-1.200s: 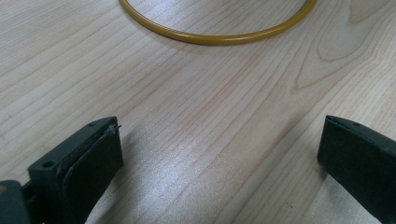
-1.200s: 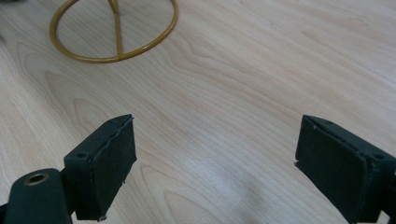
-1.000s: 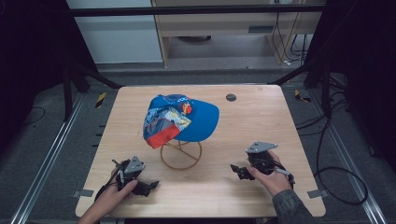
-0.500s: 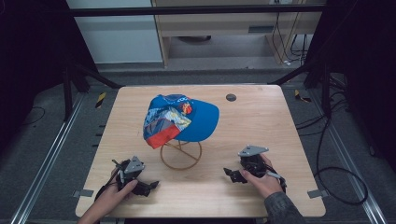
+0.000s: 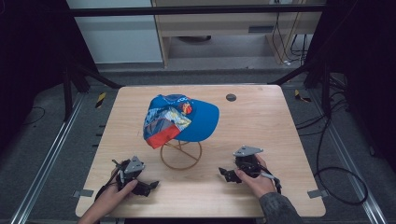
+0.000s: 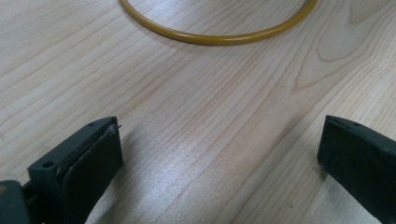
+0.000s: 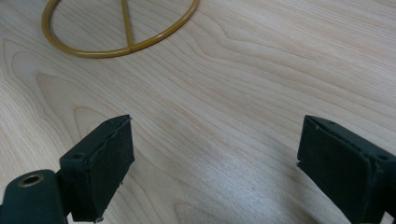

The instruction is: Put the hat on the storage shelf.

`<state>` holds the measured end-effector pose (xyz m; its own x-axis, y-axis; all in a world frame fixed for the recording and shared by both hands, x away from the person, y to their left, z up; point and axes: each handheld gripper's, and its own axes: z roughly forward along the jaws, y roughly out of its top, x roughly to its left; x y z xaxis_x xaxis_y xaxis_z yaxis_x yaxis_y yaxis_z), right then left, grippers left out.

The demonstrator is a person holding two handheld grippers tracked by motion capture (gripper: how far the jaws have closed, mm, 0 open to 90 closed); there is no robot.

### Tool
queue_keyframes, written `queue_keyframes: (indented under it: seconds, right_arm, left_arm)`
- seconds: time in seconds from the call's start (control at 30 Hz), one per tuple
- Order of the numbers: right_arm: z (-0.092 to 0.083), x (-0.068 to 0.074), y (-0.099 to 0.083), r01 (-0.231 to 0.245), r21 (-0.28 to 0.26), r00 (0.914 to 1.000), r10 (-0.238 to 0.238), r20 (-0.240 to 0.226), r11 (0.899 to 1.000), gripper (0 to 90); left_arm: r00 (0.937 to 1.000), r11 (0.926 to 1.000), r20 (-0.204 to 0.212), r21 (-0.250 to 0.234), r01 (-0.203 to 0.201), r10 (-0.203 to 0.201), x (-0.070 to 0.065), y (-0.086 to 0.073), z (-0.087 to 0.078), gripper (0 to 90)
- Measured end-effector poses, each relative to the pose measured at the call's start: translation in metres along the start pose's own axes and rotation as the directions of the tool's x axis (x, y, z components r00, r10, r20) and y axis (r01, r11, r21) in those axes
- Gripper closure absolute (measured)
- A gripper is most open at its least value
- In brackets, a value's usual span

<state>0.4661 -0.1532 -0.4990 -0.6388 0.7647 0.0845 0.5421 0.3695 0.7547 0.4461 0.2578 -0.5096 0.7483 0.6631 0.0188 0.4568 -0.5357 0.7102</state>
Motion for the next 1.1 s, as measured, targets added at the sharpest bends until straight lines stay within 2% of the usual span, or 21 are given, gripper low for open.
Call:
queue_keyframes:
  seconds: [0.2, 0.6, 0.8, 0.87, 1.1]
  right_arm:
    - [0.007, 0.003, 0.001, -0.015, 0.007, 0.9999, 0.015, 0.003, 1.0, 10.5]
    - [0.015, 0.006, 0.0, -0.003, 0.029, 0.9995, 0.002, 0.031, 1.0, 9.6]
    - [0.017, 0.01, -0.002, 0.028, 0.026, 0.9977, -0.03, 0.061, 0.999, 8.4]
    - [0.018, 0.011, -0.003, 0.051, 0.03, 0.9958, -0.053, 0.075, 0.998, 7.9]
    - [0.018, 0.012, -0.003, 0.054, 0.036, 0.9955, -0.057, 0.075, 0.998, 7.4]
  left_arm:
    - [1.0, 1.0, 0.0, 0.0, 0.0, 0.0, 0.0, 0.0, 0.0, 0.0]
    - [1.0, 1.0, 0.0, 0.0, 0.0, 0.0, 0.0, 0.0, 0.0, 0.0]
    - [1.0, 1.0, 0.0, 0.0, 0.0, 0.0, 0.0, 0.0, 0.0, 0.0]
    - [1.0, 1.0, 0.0, 0.0, 0.0, 0.0, 0.0, 0.0, 0.0, 0.0]
    - [1.0, 1.0, 0.0, 0.0, 0.001, -0.001, 0.0, 0.0, 0.0, 0.0]
